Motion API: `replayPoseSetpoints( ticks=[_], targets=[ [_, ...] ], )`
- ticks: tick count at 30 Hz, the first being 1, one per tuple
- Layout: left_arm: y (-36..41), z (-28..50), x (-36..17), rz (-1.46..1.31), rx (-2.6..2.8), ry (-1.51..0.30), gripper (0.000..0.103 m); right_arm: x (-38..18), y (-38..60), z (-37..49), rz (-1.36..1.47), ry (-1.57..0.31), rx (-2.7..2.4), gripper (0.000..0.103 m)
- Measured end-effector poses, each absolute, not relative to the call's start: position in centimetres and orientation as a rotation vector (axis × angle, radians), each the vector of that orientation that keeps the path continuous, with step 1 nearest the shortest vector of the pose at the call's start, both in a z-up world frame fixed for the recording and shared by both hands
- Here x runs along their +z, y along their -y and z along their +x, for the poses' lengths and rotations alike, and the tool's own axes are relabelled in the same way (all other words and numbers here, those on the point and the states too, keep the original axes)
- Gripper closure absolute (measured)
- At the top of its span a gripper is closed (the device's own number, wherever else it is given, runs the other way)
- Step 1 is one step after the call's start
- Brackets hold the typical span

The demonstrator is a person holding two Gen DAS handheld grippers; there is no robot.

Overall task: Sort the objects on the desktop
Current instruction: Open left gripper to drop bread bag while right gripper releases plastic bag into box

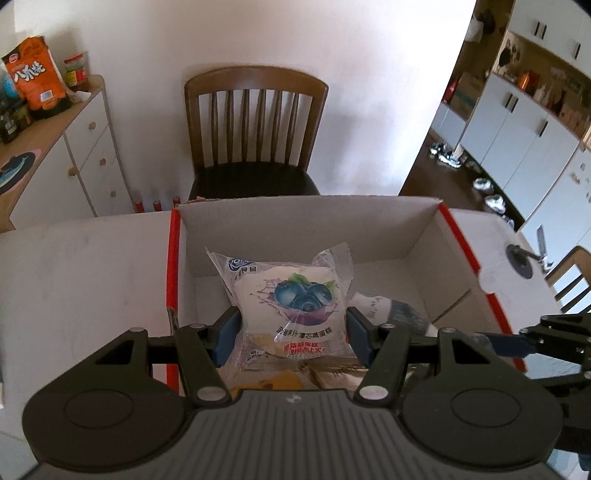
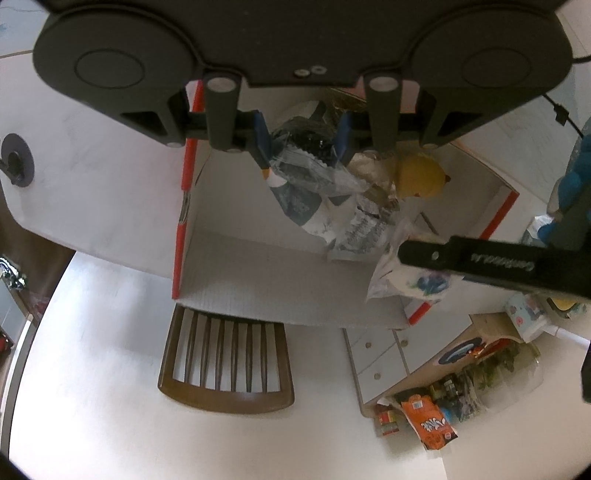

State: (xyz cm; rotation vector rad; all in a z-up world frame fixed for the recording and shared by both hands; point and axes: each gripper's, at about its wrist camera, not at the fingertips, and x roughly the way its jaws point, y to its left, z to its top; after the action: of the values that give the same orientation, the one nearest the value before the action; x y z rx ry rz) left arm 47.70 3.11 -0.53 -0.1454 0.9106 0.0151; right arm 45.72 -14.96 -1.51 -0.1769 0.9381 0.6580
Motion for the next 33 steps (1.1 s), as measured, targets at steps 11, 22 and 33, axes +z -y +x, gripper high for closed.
replayPoseSetpoints(
  ticks=[11, 22, 33],
  targets=[
    [-1.9, 50.1, -3.0, -0.038, 0.004, -0.974, 0.043, -2.3, 14.5, 45.8, -0.192, -0.950, 0.674, 0.067],
    [-1.8, 51.1, -4.7, -0.026, 0.005, -1.029, 0.042, -2.4, 14.5, 45.8, -0.193, -0.950, 0.677, 0.066],
    [-1.3, 50.8, -5.3, -0.016, 0.022, -1.052, 0.040, -2.9, 14.6, 45.8, -0.184, -0.966, 0.662, 0.063]
  ],
)
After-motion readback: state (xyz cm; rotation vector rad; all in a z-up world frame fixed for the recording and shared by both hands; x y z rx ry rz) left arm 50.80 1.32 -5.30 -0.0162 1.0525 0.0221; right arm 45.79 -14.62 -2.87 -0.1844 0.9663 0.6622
